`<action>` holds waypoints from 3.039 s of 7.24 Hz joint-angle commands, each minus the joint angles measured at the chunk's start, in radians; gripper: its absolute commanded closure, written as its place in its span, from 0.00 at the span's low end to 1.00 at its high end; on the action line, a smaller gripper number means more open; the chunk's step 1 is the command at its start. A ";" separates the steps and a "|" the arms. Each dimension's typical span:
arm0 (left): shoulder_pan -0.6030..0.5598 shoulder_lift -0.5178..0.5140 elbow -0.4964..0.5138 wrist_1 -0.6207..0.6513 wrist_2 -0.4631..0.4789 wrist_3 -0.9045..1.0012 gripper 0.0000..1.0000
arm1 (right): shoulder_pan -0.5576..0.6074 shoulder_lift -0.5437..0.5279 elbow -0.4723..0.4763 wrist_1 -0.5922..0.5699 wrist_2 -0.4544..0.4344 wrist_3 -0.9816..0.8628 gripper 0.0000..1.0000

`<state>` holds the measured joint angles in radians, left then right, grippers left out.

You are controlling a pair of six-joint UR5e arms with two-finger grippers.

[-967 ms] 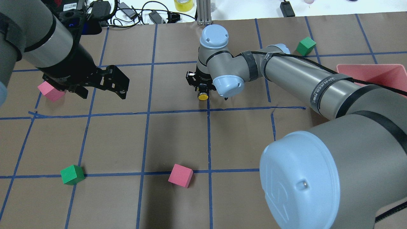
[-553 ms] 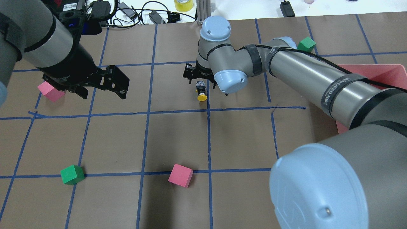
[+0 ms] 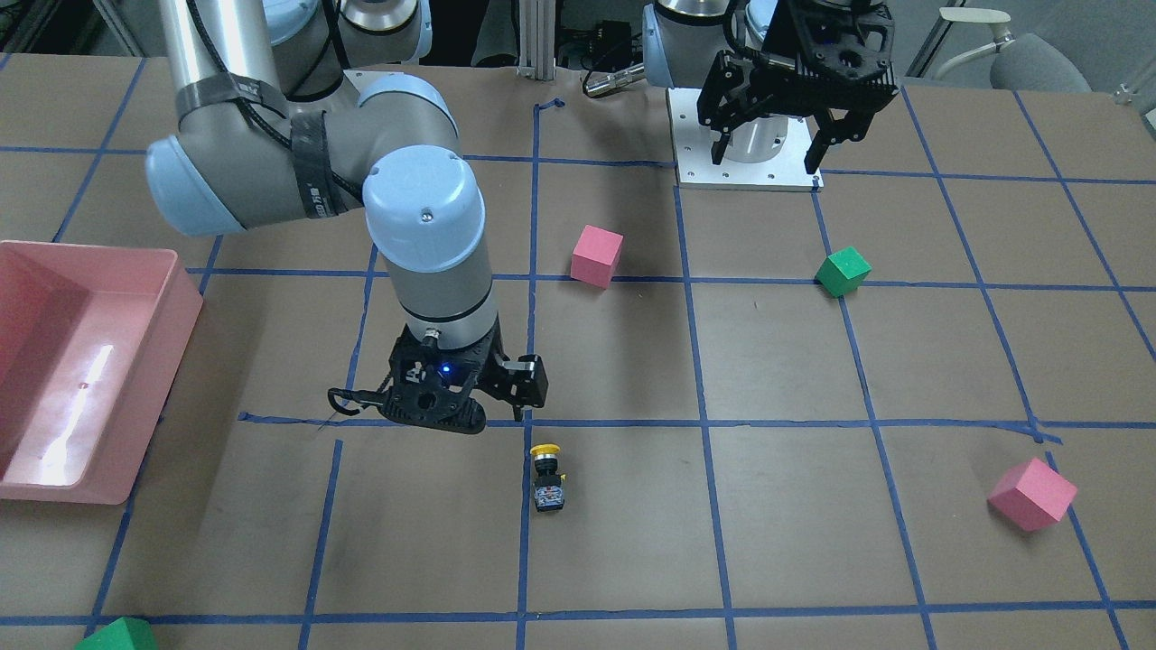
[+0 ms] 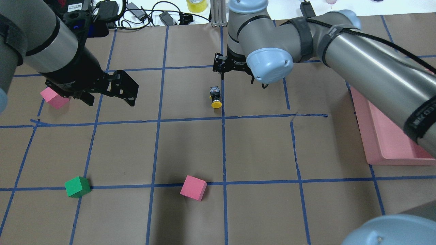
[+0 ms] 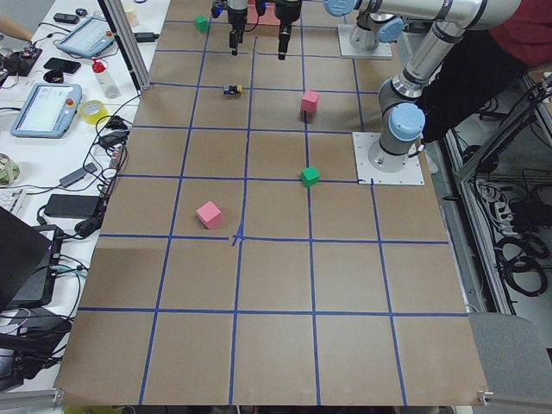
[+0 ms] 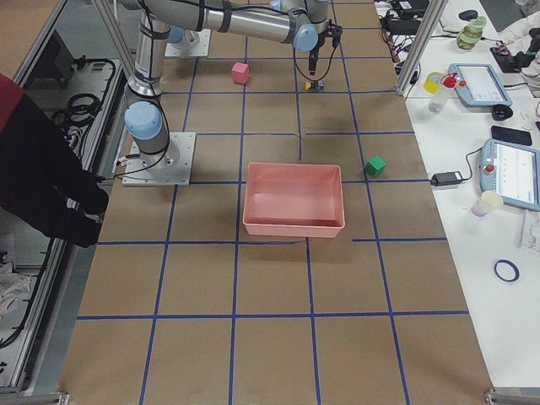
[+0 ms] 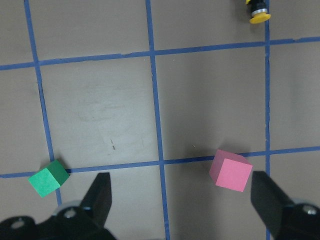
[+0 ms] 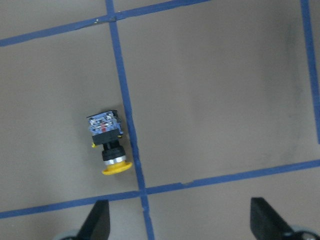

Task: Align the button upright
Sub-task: 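Lower the button onto the table, open the right gripper and raise it, then swing the left gripper across the table toward the lying button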

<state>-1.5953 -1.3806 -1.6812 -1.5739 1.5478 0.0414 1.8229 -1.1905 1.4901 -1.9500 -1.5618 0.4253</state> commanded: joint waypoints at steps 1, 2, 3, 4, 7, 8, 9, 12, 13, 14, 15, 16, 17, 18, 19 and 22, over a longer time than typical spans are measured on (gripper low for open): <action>0.000 0.000 0.000 0.000 0.000 0.000 0.00 | -0.127 -0.107 0.025 0.115 -0.012 -0.194 0.00; 0.000 0.000 0.000 0.000 0.000 0.000 0.00 | -0.164 -0.153 0.044 0.118 -0.018 -0.270 0.00; 0.000 0.000 0.000 0.000 0.000 0.000 0.00 | -0.171 -0.196 0.056 0.120 -0.020 -0.273 0.00; 0.000 0.001 0.000 -0.002 0.001 0.000 0.00 | -0.178 -0.208 0.058 0.144 -0.030 -0.284 0.00; -0.003 0.002 -0.002 -0.002 0.005 -0.003 0.00 | -0.178 -0.297 0.058 0.285 -0.107 -0.322 0.00; -0.003 0.002 -0.017 -0.002 0.002 -0.003 0.00 | -0.175 -0.332 0.061 0.314 -0.095 -0.324 0.00; -0.005 0.006 -0.040 0.014 0.000 -0.006 0.00 | -0.177 -0.363 0.061 0.347 -0.086 -0.326 0.00; -0.006 0.008 -0.052 0.038 0.002 -0.008 0.00 | -0.177 -0.369 0.056 0.341 -0.083 -0.350 0.00; -0.008 0.009 -0.070 0.063 0.000 -0.009 0.00 | -0.177 -0.368 0.061 0.336 -0.083 -0.350 0.00; -0.009 0.009 -0.096 0.110 -0.008 -0.009 0.00 | -0.177 -0.366 0.059 0.335 -0.083 -0.352 0.00; -0.011 0.009 -0.122 0.156 -0.009 -0.009 0.00 | -0.177 -0.368 0.059 0.333 -0.083 -0.352 0.00; -0.014 0.009 -0.156 0.228 -0.009 -0.009 0.00 | -0.177 -0.365 0.059 0.332 -0.081 -0.353 0.00; -0.032 0.009 -0.214 0.338 -0.006 -0.009 0.00 | -0.178 -0.366 0.050 0.324 -0.083 -0.371 0.00; -0.052 0.006 -0.288 0.486 -0.003 -0.020 0.00 | -0.178 -0.363 0.055 0.288 -0.086 -0.416 0.00; -0.078 -0.006 -0.364 0.659 0.003 -0.025 0.00 | -0.178 -0.368 0.055 0.283 -0.087 -0.422 0.00; -0.223 -0.055 -0.602 1.111 0.110 -0.202 0.00 | -0.177 -0.368 0.056 0.281 -0.083 -0.422 0.00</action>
<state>-1.7461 -1.4094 -2.1861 -0.6464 1.5836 -0.0721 1.6446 -1.5580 1.5466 -1.6671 -1.6482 0.0033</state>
